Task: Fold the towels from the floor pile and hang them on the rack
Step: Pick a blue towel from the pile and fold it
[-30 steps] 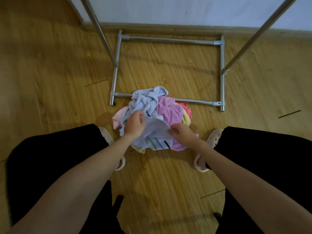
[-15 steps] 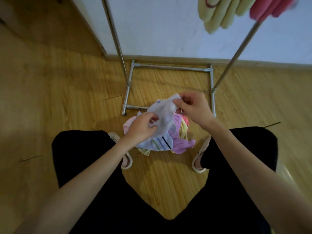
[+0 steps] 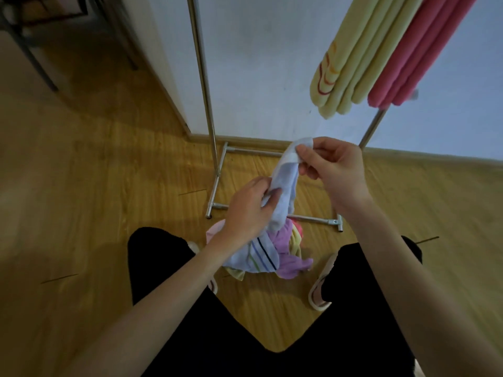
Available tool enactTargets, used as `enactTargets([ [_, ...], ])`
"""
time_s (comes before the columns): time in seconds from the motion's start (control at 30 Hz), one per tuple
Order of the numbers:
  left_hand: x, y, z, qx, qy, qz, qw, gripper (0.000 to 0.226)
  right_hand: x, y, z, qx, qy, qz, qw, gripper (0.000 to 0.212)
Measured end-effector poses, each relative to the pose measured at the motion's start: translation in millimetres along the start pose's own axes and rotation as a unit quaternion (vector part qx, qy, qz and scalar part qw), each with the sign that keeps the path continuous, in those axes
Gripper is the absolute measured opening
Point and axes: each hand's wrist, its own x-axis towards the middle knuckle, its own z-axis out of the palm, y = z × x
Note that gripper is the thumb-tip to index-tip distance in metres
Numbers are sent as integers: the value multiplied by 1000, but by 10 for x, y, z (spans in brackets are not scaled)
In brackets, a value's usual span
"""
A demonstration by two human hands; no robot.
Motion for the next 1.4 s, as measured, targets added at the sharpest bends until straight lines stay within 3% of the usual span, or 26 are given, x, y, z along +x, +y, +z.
enactTargets([
  [0.3,-19,-48,-256,-68,-6,-46,997,35,-44,-162,-219,56,64,2,996,9],
  [0.43,43,-19,-363,-120,53,-117,984,18,-159,4,-280,47,114,27,992,10],
  [0.57,114,173,-470,-169,116,-148,968,16,-302,236,-279,23,146,68,987,5],
  [0.7,149,326,-519,-185,138,-161,960,15,-448,426,-201,-24,125,87,988,29],
  [0.83,161,388,-531,-200,152,-171,953,16,-537,572,-162,-111,18,38,993,8],
  [1.03,196,454,-550,-194,177,-179,948,16,-617,616,-98,-214,-84,-1,973,23],
  [1.2,239,481,-571,-191,195,-188,943,14,-638,690,-24,-286,1,-90,954,5],
  [1.3,276,545,-596,-211,207,-206,933,11,-665,716,-5,-320,57,-161,932,7],
  [1.4,292,648,-627,-249,206,-215,922,11,-701,653,15,-293,78,-187,934,10],
])
